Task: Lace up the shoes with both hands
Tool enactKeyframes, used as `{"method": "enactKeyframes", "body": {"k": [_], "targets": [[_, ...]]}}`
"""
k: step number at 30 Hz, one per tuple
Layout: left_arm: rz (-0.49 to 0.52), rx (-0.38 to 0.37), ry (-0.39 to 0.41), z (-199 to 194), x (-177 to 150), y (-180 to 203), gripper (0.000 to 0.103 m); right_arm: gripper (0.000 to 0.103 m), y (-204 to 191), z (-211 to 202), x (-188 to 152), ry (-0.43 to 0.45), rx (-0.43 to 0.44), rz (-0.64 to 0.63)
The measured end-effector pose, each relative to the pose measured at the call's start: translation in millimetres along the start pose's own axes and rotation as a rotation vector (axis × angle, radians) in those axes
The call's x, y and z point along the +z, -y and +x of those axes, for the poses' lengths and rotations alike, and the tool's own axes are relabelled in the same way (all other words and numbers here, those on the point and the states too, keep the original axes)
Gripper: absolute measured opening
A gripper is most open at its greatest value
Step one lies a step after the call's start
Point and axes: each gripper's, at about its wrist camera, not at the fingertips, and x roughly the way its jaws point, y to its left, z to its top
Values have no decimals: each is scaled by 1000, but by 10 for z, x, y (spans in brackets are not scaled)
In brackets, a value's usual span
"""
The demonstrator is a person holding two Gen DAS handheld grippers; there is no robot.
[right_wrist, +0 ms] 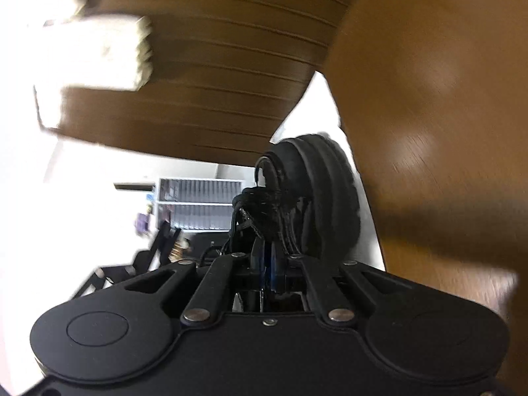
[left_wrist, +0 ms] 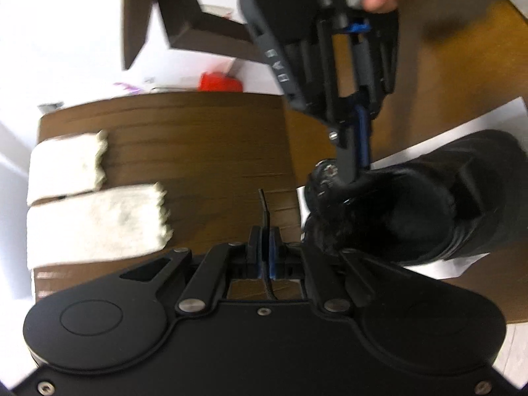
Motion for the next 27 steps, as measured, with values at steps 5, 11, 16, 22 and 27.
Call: {"method": "enactKeyframes", "body": {"k": [5, 11, 16, 22, 27], "targets": [[94, -90, -2, 81, 80, -24, 6, 3, 45, 14, 15, -14, 16, 42], [217, -253, -50, 139, 162, -154, 6, 3, 4, 12, 14, -23, 5, 15], [325, -282, -52, 203, 267, -153, 6, 3, -6, 15, 7, -27, 1, 12], [332, -364, -90, 323, 373, -191, 6, 3, -20, 9, 4, -29, -3, 6], [335, -379, -95, 409, 421, -247, 6, 3, -28, 11, 4, -31, -5, 2]]}}
